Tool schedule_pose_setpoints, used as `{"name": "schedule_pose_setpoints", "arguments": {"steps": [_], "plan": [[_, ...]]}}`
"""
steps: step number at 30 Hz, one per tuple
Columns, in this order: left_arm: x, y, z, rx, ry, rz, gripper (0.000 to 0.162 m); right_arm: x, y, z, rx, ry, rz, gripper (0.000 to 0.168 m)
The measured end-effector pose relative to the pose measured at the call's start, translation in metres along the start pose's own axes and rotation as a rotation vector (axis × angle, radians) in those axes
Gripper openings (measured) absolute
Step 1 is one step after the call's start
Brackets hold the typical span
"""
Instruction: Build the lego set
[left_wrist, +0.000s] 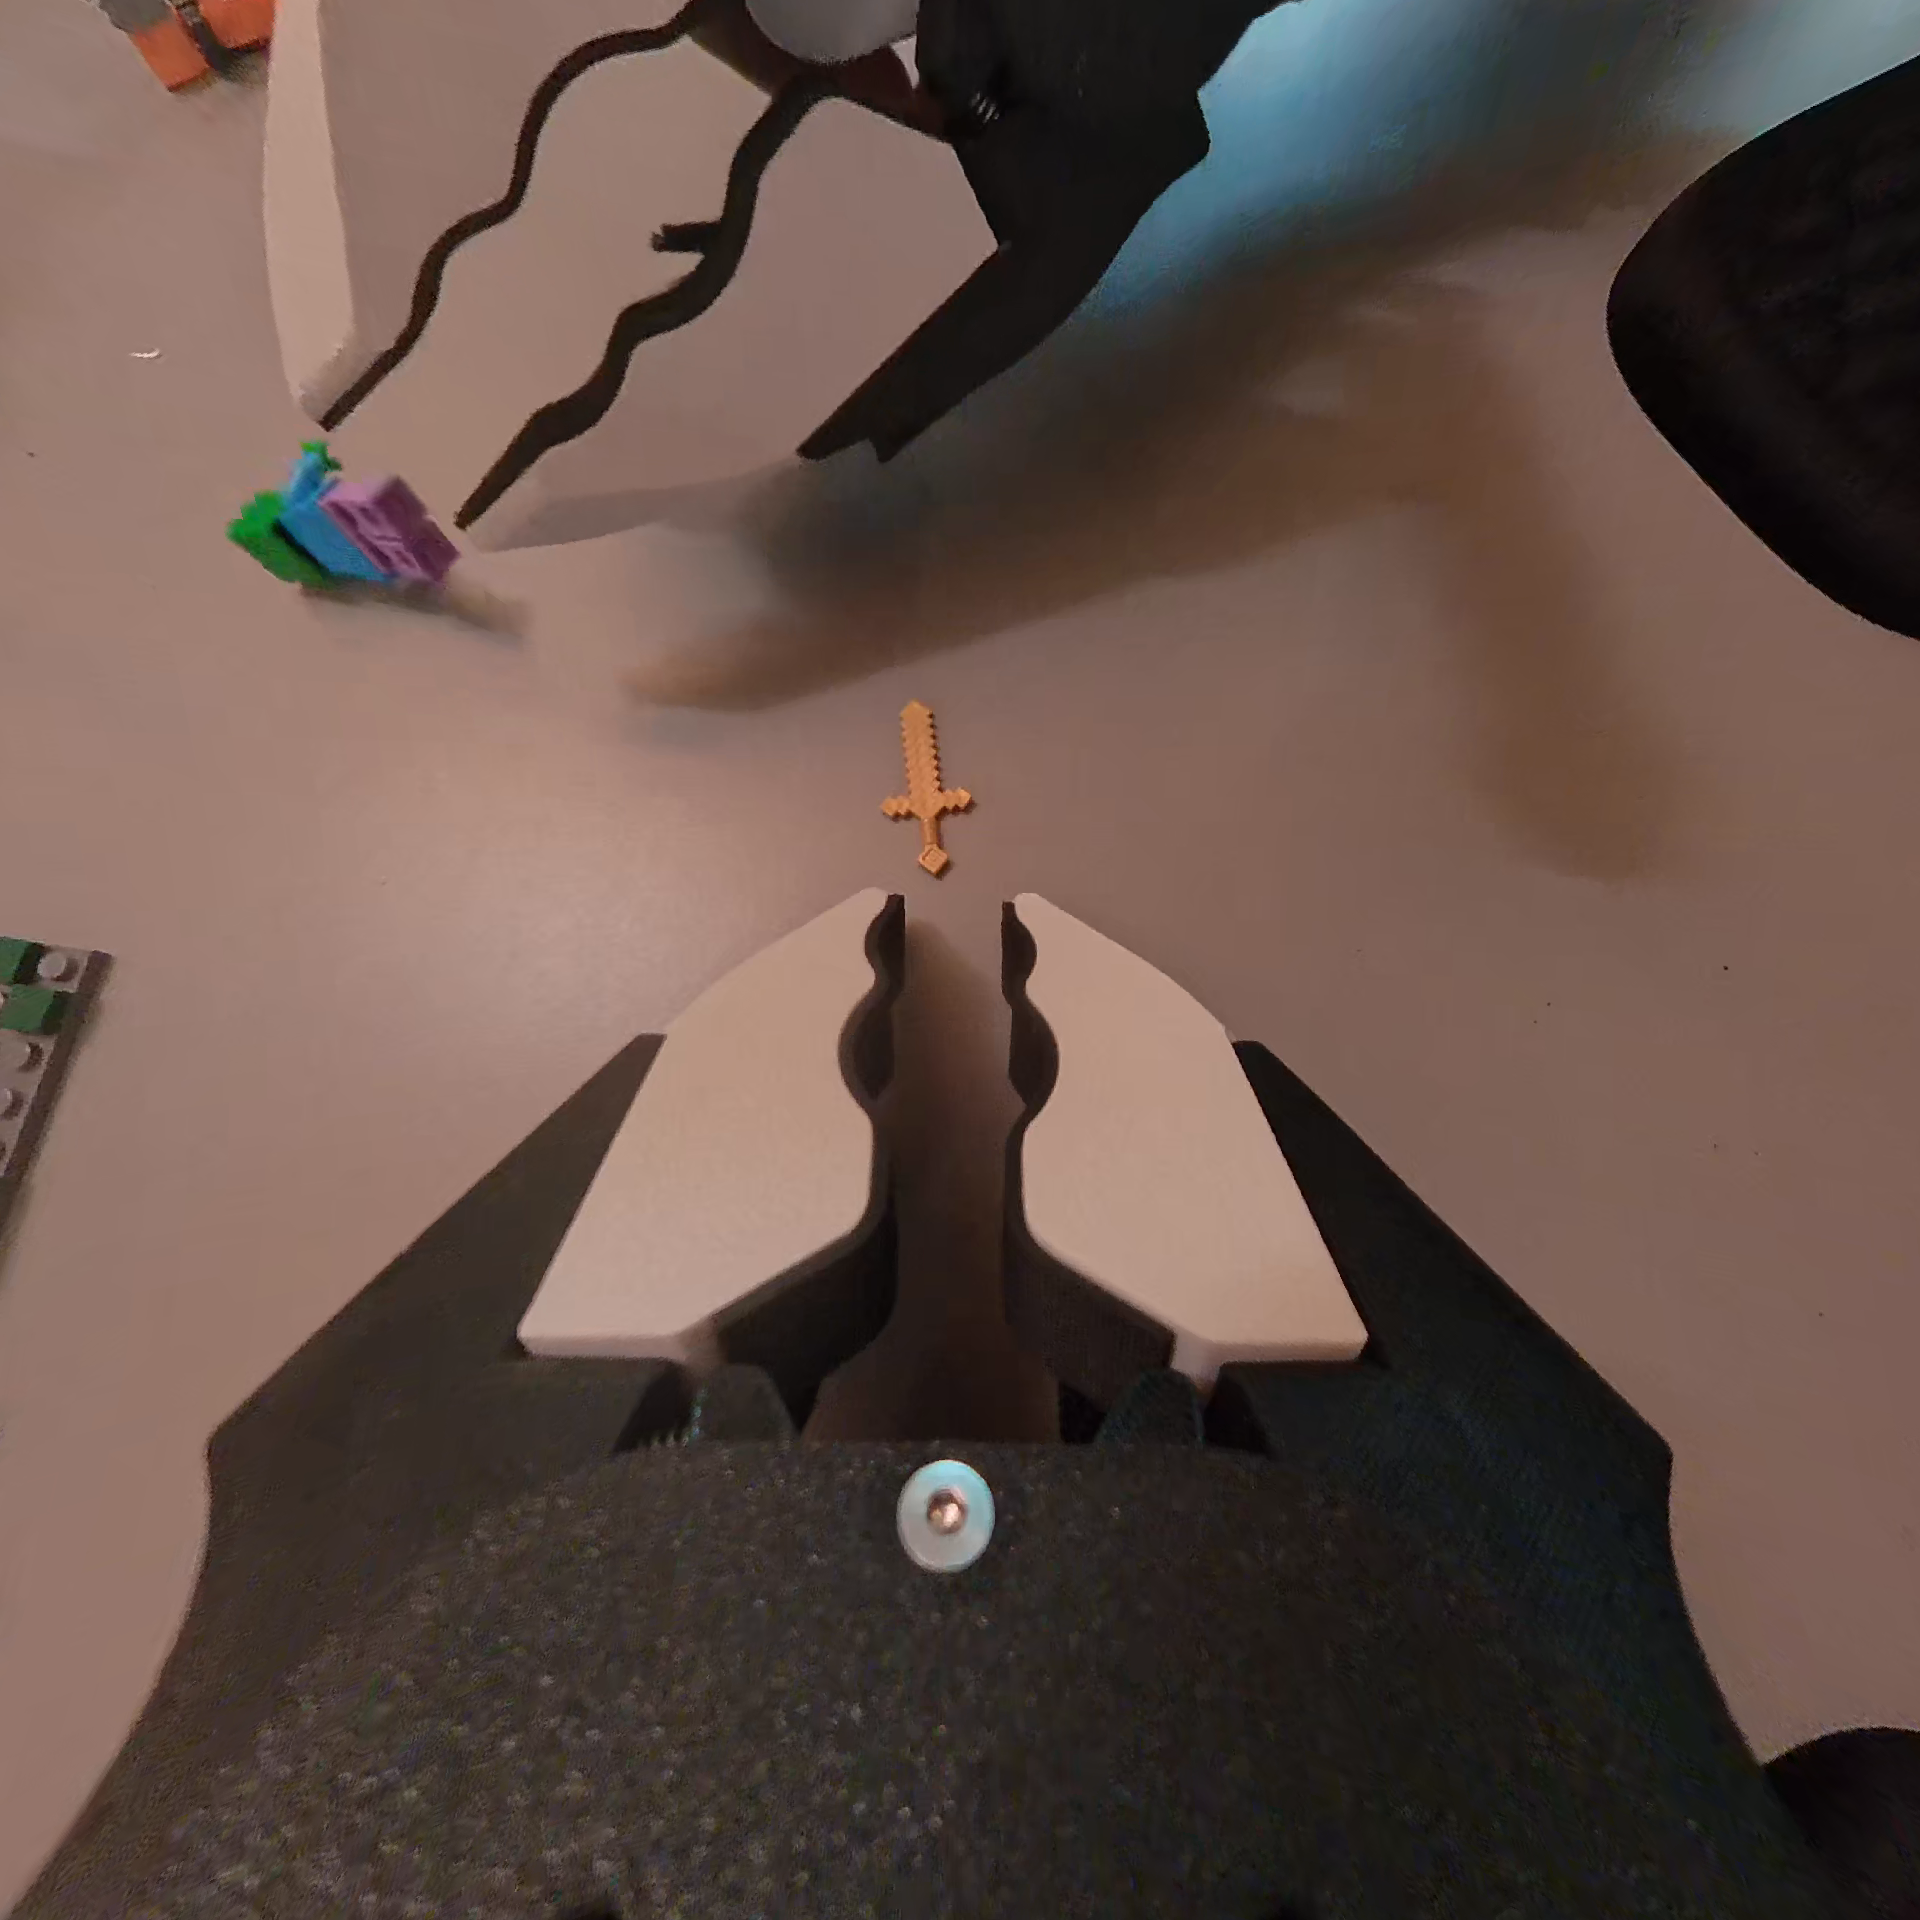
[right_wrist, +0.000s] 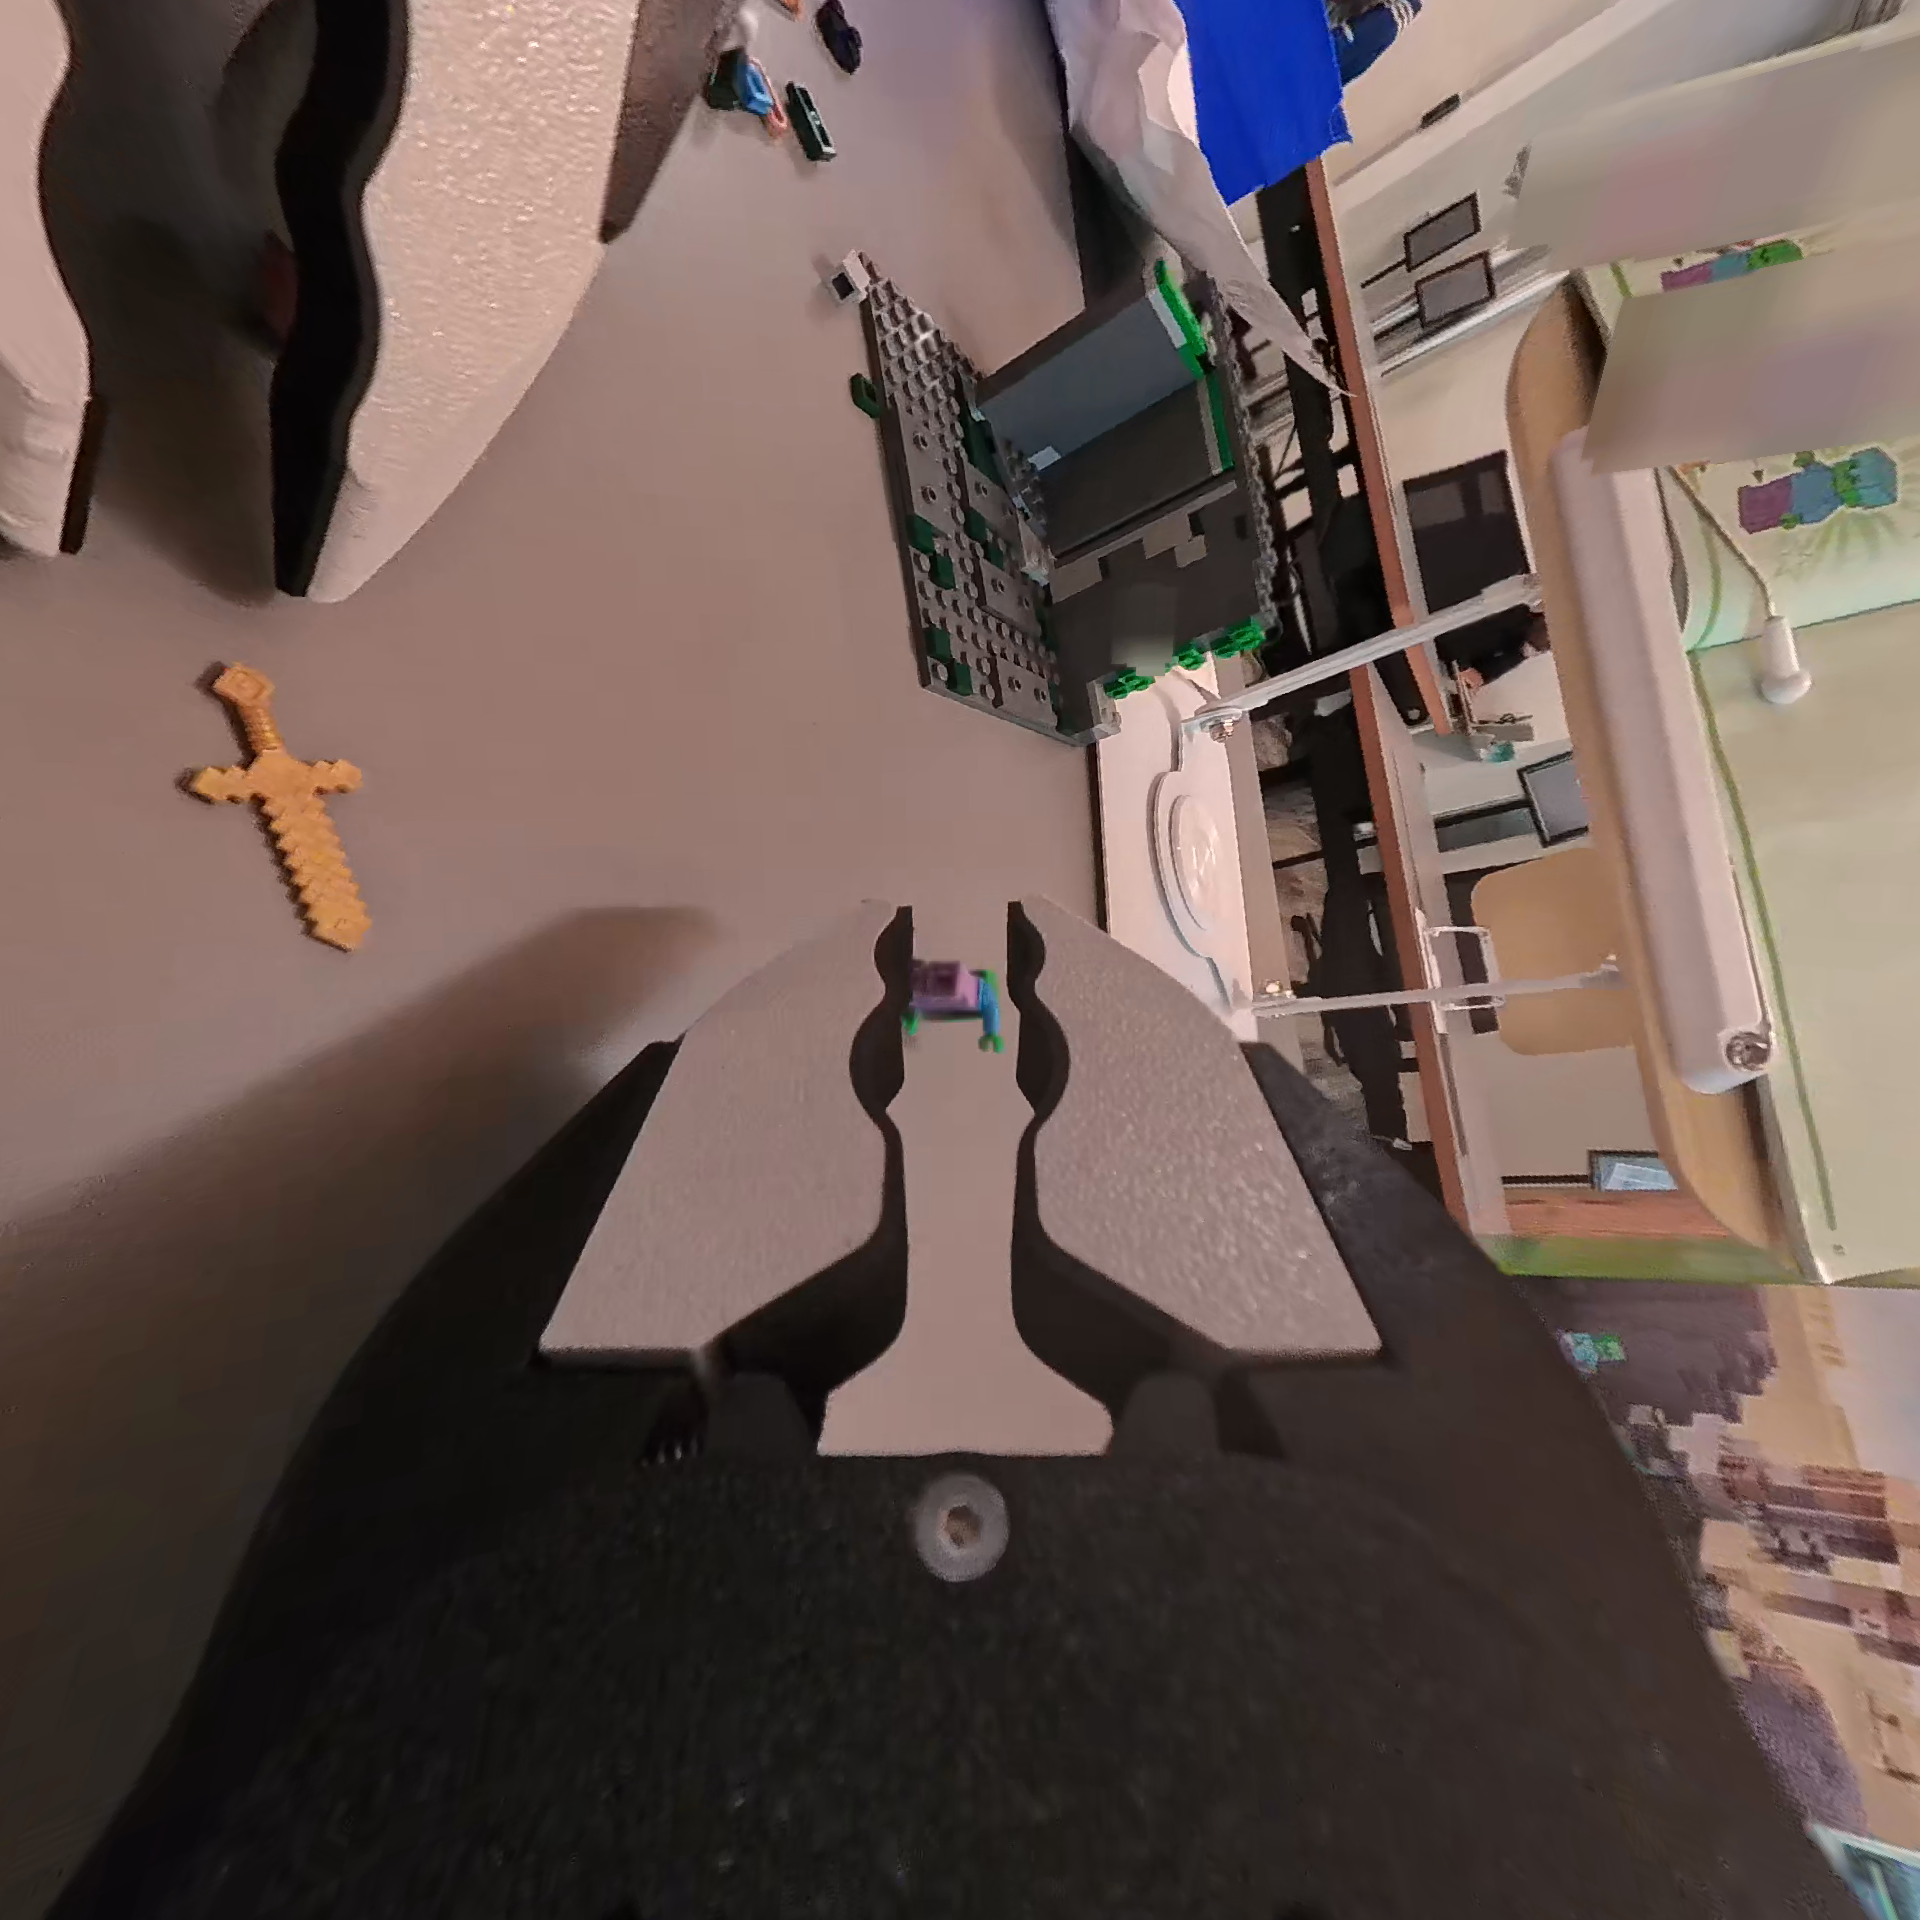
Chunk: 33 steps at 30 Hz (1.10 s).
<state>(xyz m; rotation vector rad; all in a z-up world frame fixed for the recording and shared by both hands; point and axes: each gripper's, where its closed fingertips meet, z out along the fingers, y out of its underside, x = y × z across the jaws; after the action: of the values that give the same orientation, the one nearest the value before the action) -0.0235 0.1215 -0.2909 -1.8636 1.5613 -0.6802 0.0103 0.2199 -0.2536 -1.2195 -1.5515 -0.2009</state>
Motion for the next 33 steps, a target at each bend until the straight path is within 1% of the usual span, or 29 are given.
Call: {"name": "schedule_pose_setpoints", "arguments": {"steps": [2, 3, 7, 10, 13, 17, 21, 22, 25, 26, 27, 30, 33], "plan": [[0.000, 0.000, 0.000, 0.000, 0.000, 0.000, 0.017, 0.003, 0.002, 0.001, 0.002, -0.012, 0.050, 0.017], [0.000, 0.000, 0.000, 0.001, 0.000, -0.001, 0.017, 0.004, 0.003, 0.001, 0.000, -0.039, 0.108, 0.017], [-0.001, 0.000, 0.000, 0.003, 0.001, -0.003, 0.017, 0.016, 0.018, 0.006, -0.029, -0.218, 0.403, 0.015], [-0.001, 0.000, 0.000, 0.004, 0.001, -0.004, 0.017, 0.021, 0.036, 0.015, -0.107, -0.384, 0.540, 0.018], [-0.001, 0.000, 0.000, 0.005, 0.002, -0.003, 0.017, 0.017, 0.041, 0.027, -0.130, -0.559, 0.657, 0.023], [-0.001, 0.000, 0.000, 0.008, 0.004, -0.004, 0.017, 0.013, 0.042, 0.044, -0.169, -0.727, 0.722, 0.027], [-0.001, 0.000, 0.000, 0.015, 0.010, -0.009, 0.017, 0.002, 0.041, 0.047, -0.223, -0.844, 0.686, 0.026], [-0.001, 0.000, 0.000, 0.017, 0.011, -0.011, 0.017, 0.000, 0.039, 0.046, -0.222, -0.851, 0.678, 0.023], [-0.002, 0.000, 0.000, 0.022, 0.013, -0.015, 0.016, -0.004, 0.034, 0.042, -0.205, -0.846, 0.643, 0.022], [-0.002, 0.000, 0.000, 0.023, 0.013, -0.016, 0.016, -0.004, 0.033, 0.041, -0.199, -0.826, 0.624, 0.016], [-0.002, 0.000, 0.000, 0.024, 0.013, -0.016, 0.016, -0.004, 0.032, 0.040, -0.194, -0.791, 0.597, 0.011], [-0.004, 0.000, 0.000, 0.028, 0.001, -0.011, 0.016, -0.004, 0.026, 0.033, -0.154, -0.684, 0.507, 0.011], [-0.012, -0.001, -0.001, 0.041, -0.034, -0.024, 0.016, -0.004, 0.018, 0.023, -0.104, -0.536, 0.387, 0.011]]}}
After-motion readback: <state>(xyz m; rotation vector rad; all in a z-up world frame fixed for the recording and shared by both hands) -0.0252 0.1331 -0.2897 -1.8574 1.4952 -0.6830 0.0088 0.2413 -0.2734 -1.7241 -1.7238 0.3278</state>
